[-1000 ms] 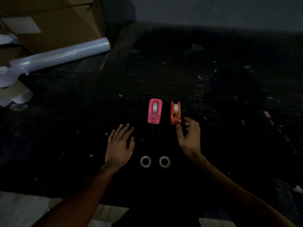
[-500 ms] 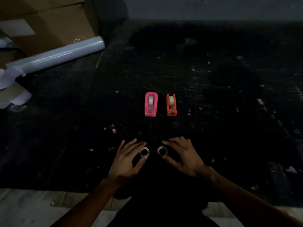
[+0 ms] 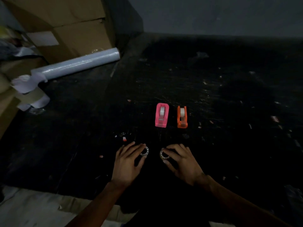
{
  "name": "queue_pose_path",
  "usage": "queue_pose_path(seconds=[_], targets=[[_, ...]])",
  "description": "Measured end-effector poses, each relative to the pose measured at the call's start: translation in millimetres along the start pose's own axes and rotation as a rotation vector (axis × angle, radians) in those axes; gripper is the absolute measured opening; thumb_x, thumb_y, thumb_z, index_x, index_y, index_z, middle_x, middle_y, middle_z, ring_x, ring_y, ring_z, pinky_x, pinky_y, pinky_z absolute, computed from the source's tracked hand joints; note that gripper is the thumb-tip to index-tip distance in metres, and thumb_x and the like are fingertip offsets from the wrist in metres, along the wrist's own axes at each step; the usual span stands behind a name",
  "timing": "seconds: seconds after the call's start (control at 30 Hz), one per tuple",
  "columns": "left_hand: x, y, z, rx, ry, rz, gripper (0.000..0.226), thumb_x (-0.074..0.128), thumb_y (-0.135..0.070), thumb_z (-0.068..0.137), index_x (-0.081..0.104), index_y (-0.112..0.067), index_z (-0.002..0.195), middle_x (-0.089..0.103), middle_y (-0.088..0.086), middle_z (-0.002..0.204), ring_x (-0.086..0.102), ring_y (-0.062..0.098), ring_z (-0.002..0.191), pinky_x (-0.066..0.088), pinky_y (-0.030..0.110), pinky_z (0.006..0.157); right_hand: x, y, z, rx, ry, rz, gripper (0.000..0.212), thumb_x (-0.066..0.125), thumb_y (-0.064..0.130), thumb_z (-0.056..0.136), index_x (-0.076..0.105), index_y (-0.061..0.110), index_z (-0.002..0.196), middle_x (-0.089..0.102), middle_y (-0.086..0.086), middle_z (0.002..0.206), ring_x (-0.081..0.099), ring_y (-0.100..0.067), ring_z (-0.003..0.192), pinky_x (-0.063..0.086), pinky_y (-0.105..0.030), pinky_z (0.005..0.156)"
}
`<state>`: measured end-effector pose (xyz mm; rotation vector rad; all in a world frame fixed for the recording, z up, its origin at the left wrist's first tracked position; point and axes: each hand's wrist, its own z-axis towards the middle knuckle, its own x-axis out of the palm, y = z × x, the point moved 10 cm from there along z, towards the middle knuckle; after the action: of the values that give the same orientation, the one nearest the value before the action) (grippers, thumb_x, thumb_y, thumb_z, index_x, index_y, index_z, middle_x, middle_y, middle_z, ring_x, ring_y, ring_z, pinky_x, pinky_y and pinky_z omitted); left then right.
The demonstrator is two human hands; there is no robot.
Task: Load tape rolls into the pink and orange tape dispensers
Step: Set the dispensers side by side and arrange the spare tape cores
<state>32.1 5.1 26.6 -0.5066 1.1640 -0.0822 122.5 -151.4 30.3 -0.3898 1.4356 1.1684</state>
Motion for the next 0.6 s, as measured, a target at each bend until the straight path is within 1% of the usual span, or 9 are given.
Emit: queue_pose_path(seconds=[0.1, 0.17, 0.27, 0.33, 0.4, 0.5, 0.6], targets=[[-17.2, 28.8, 21.1, -0.119, -0.049, 0.022, 0.040, 0.049, -0.044, 0.087, 0.063, -0.029, 0.121, 0.066, -0.010, 0.125, 0.053, 0.015, 0.124, 0.042, 0.047, 0.103, 0.1, 11.7, 34.9, 0.024, -0.024, 0.054, 0.039, 0.054, 0.039, 0.088, 0.060, 0.026, 0.124, 0.059, 0.003, 0.117, 0.056, -0.020, 0.100, 0.049, -0.038, 0.079], [-23.8, 49.3, 37.3, -0.200, -0.060, 0.025, 0.041, 0.048, -0.044, 0.086, 0.062, -0.030, 0.123, 0.064, -0.010, 0.127, 0.051, 0.016, 0.127, 0.042, 0.049, 0.103, 0.9, 23.8, 63.1, 0.011, -0.021, 0.043, 0.040, 0.053, 0.038, 0.088, 0.059, 0.025, 0.126, 0.058, 0.002, 0.120, 0.055, -0.021, 0.104, 0.049, -0.038, 0.082], [-28.1, 75.3, 61.9, -0.306, -0.065, 0.007, 0.038, 0.058, -0.037, 0.087, 0.060, -0.031, 0.124, 0.063, -0.010, 0.129, 0.048, 0.018, 0.130, 0.041, 0.050, 0.104, 1.1, 37.9, 107.8, -0.006, 0.009, -0.038, 0.041, 0.052, 0.036, 0.090, 0.057, 0.025, 0.128, 0.056, 0.002, 0.122, 0.051, -0.022, 0.110, 0.043, -0.038, 0.090], [-26.2, 87.3, 76.7, -0.357, -0.047, -0.018, 0.038, 0.063, -0.030, 0.088, 0.059, -0.031, 0.126, 0.061, -0.010, 0.132, 0.045, 0.018, 0.133, 0.039, 0.049, 0.106, 2.9, 41.5, 135.2, -0.009, 0.036, -0.090, 0.040, 0.052, 0.036, 0.090, 0.057, 0.025, 0.129, 0.056, 0.002, 0.123, 0.049, -0.023, 0.112, 0.039, -0.042, 0.095], [-23.7, 96.3, 90.2, -0.395, -0.031, -0.039, 0.039, 0.064, -0.029, 0.088, 0.058, -0.033, 0.127, 0.060, -0.011, 0.133, 0.042, 0.018, 0.135, 0.036, 0.047, 0.109, 8.5, 38.3, 158.3, 0.008, 0.075, -0.144, 0.040, 0.051, 0.037, 0.090, 0.056, 0.025, 0.128, 0.056, 0.003, 0.124, 0.046, -0.024, 0.113, 0.034, -0.047, 0.099], [-15.7, 107.3, 106.8, -0.449, 0.012, -0.037, 0.040, 0.062, -0.031, 0.089, 0.056, -0.036, 0.128, 0.057, -0.015, 0.136, 0.038, 0.016, 0.138, 0.031, 0.046, 0.111, 21.2, 28.1, 183.1, 0.038, 0.155, -0.236, 0.039, 0.047, 0.041, 0.090, 0.058, 0.026, 0.125, 0.054, 0.003, 0.125, 0.041, -0.024, 0.112, 0.034, -0.048, 0.094], [-4.5, 109.1, 121.1, -0.448, 0.065, -0.029, 0.040, 0.060, -0.032, 0.091, 0.055, -0.037, 0.129, 0.055, -0.014, 0.138, 0.035, 0.018, 0.139, 0.029, 0.050, 0.112, 30.4, 20.5, 196.8, 0.043, 0.216, -0.280, 0.036, 0.046, 0.040, 0.091, 0.060, 0.025, 0.121, 0.054, 0.000, 0.125, 0.039, -0.026, 0.114, 0.033, -0.048, 0.092]])
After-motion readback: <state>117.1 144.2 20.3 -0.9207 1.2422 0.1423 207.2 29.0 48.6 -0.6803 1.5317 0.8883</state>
